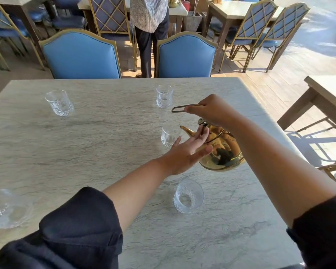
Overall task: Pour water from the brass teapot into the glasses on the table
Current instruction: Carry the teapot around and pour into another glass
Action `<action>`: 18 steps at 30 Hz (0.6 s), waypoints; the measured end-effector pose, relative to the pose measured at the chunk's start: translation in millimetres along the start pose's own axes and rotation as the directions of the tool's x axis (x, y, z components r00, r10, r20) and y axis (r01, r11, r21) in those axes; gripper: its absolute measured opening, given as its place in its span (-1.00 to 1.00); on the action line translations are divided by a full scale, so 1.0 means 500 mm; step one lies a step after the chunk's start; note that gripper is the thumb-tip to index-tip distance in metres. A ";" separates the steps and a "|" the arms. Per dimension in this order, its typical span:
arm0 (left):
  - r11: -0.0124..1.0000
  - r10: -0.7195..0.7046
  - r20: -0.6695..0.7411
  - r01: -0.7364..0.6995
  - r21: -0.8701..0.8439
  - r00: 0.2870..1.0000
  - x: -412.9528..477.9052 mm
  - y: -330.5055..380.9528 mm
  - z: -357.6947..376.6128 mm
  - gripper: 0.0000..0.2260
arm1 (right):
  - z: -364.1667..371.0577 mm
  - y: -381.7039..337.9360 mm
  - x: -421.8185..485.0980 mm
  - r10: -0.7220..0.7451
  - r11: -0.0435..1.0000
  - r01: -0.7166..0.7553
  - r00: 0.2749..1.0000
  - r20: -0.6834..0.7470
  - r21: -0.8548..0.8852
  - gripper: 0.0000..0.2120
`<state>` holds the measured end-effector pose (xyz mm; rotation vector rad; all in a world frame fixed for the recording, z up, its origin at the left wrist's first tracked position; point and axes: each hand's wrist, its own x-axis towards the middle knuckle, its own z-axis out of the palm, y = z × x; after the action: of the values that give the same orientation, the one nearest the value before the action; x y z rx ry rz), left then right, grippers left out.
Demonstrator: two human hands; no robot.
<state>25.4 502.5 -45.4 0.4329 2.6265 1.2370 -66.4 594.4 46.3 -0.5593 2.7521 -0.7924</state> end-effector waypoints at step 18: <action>1.000 -0.003 -0.007 0.003 -0.020 1.000 0.000 0.002 0.003 -0.11 | -0.008 -0.004 -0.018 -0.027 0.999 0.028 0.999 0.024 -0.039 -0.54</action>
<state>26.0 504.5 -45.6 0.4215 2.6168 1.2647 -58.9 598.3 51.8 -0.6118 2.7499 -0.7345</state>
